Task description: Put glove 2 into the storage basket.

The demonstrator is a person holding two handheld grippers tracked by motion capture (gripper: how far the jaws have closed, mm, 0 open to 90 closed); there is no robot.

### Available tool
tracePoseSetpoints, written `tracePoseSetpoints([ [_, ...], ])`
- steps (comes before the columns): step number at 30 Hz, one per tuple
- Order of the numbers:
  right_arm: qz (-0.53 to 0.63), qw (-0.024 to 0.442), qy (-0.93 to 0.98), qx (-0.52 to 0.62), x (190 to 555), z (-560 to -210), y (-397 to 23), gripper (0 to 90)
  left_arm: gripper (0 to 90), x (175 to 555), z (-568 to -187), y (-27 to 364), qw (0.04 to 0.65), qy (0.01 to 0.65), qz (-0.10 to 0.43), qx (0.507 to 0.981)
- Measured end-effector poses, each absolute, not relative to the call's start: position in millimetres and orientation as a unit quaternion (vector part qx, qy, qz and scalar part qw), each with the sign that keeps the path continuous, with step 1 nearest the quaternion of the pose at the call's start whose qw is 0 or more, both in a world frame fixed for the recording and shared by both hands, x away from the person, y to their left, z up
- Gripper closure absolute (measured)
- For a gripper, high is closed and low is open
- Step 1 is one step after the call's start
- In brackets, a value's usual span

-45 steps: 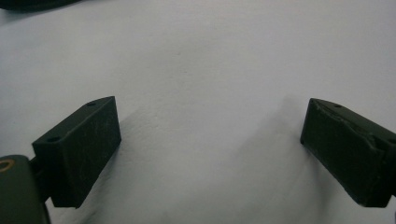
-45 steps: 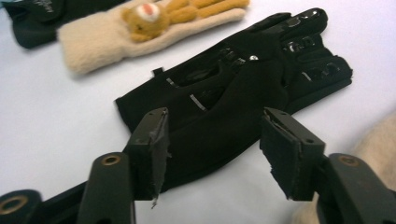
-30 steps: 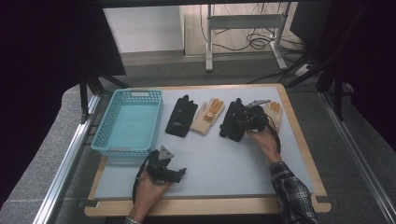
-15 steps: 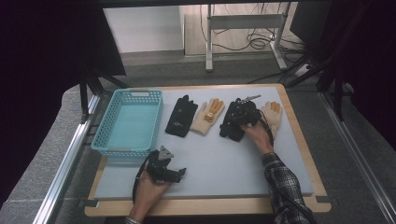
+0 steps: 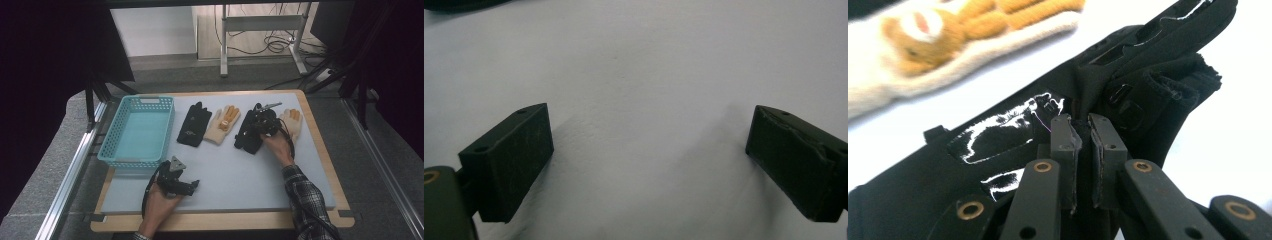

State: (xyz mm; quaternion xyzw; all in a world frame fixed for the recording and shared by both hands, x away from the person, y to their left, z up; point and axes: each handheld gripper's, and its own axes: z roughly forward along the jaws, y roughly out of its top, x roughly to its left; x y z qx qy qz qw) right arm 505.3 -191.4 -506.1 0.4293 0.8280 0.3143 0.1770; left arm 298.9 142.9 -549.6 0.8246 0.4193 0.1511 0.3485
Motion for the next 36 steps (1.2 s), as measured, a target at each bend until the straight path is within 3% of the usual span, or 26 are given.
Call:
tracePoseSetpoints([
  [13, 0.378, 0.143, 0.826, 0.393, 457.0, -466.2, -192.3, 81.5, 5.3, 298.9, -549.4, 143.1, 0.347, 0.418, 0.151, 0.826],
  [20, 0.403, 0.110, 0.838, 0.351, 403.7, -449.0, -181.9, 81.3, 5.3, 299.0, -549.4, 143.0, 0.347, 0.418, 0.152, 0.826],
  [25, 0.417, 0.083, 0.840, 0.338, 373.5, -452.3, -175.6, 81.2, 5.3, 298.9, -550.0, 142.4, 0.351, 0.421, 0.153, 0.823],
  [31, 0.410, 0.062, 0.849, 0.326, 349.1, -479.7, -163.8, 80.3, 5.3, 298.9, -549.7, 142.8, 0.348, 0.419, 0.152, 0.824],
  [33, 0.404, 0.061, 0.853, 0.324, 347.6, -487.9, -161.1, 78.7, 5.3, 298.9, -549.7, 142.8, 0.348, 0.419, 0.152, 0.824],
  [34, 0.392, 0.066, 0.862, 0.314, 347.5, -498.8, -157.7, 63.6, 5.3, 298.8, -549.6, 142.8, 0.348, 0.420, 0.152, 0.824],
  [36, 0.393, 0.083, 0.863, 0.308, 349.7, -500.0, -157.6, 55.9, 5.3, 298.9, -549.5, 143.0, 0.347, 0.419, 0.152, 0.825],
])
